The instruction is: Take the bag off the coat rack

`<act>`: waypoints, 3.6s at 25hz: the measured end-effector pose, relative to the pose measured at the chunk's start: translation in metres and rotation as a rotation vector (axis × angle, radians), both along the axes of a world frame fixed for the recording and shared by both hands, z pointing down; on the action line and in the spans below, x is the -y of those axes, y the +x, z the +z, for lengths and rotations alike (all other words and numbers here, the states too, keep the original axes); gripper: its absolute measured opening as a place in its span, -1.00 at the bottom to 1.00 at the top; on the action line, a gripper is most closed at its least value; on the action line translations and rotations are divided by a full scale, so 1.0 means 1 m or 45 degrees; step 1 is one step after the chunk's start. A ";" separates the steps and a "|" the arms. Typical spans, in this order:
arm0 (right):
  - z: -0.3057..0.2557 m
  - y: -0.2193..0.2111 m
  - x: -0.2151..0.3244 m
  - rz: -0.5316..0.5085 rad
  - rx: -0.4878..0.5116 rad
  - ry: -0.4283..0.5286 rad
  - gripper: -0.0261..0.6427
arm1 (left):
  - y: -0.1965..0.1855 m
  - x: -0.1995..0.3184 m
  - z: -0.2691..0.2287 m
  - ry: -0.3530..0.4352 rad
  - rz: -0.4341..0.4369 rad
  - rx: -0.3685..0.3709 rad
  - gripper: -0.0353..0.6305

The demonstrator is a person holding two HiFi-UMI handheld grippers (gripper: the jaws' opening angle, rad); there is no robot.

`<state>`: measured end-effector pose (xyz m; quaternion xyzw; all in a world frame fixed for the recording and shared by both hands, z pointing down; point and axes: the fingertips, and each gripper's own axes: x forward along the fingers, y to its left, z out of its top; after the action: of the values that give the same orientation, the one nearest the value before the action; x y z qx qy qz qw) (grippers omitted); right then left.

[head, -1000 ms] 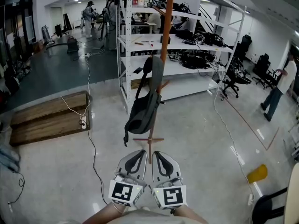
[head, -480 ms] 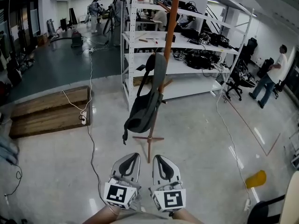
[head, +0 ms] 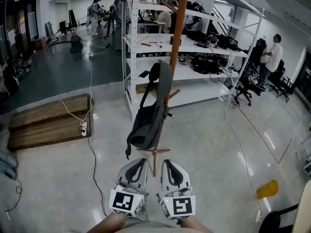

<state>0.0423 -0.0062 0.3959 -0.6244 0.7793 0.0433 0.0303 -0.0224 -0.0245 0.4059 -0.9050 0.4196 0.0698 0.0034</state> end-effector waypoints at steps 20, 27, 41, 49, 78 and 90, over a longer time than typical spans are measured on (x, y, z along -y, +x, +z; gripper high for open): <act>-0.023 0.025 0.203 0.113 -0.007 0.036 -0.87 | 0.035 0.198 -0.021 0.021 0.134 0.038 -0.84; -0.029 0.029 0.235 0.142 0.014 0.044 -0.87 | 0.044 0.229 -0.023 0.000 0.183 0.057 -0.84; -0.033 0.052 0.260 0.107 -0.052 0.032 -0.87 | 0.074 0.262 -0.033 -0.010 0.193 0.076 -0.83; -0.045 0.061 0.262 0.085 -0.006 0.070 -0.87 | 0.105 0.301 -0.061 -0.020 0.333 0.057 -0.12; -0.030 0.108 0.242 0.209 -0.023 0.031 -0.87 | 0.182 0.323 -0.068 -0.192 0.641 0.221 -0.78; -0.027 0.110 0.242 0.217 0.006 0.023 -0.87 | 0.178 0.317 -0.089 -0.099 0.657 0.268 -0.79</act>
<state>0.1523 -0.2478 0.3691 -0.6882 0.7229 0.0513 0.0340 0.1560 -0.3420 0.3169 -0.9836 0.1751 -0.0424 -0.0056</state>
